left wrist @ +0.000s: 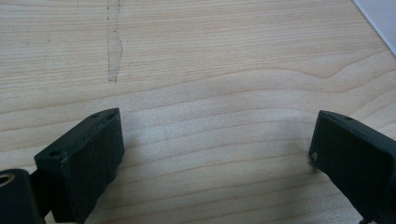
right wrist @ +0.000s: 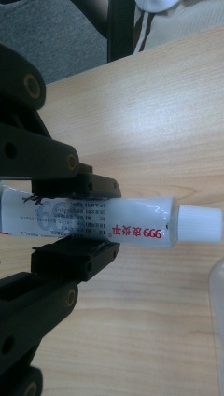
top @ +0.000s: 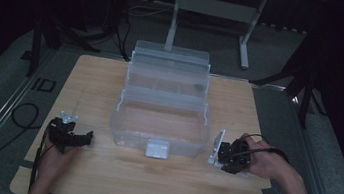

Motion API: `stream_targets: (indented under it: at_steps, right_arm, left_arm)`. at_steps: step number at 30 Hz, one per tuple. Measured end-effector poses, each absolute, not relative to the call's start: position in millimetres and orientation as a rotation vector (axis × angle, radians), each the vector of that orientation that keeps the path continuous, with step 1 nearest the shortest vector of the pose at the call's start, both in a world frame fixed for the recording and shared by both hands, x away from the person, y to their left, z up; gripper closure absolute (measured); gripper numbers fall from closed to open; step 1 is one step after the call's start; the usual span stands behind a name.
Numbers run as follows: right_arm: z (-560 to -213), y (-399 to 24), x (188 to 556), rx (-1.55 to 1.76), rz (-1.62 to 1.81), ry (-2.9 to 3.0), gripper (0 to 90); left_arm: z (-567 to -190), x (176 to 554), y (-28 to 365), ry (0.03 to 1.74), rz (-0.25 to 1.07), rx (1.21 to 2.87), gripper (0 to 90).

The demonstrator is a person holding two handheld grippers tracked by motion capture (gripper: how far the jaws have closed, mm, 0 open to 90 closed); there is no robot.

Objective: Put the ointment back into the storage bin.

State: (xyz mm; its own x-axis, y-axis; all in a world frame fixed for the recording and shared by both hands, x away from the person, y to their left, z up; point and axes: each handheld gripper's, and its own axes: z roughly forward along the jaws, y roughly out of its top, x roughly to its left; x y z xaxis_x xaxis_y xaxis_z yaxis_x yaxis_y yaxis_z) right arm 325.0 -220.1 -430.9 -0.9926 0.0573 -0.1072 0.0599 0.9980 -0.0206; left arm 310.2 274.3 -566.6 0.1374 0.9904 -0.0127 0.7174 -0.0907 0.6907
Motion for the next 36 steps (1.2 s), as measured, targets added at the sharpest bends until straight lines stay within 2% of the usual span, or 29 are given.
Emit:
stream_targets:
  at_steps: [36]
  right_arm:
    - [-399.7, -197.3, 352.4, 0.065, -0.023, 3.014, 70.2]
  left_arm:
    - [-566.6, 310.2, 274.4, 1.636, 0.641, 1.869, 3.6]
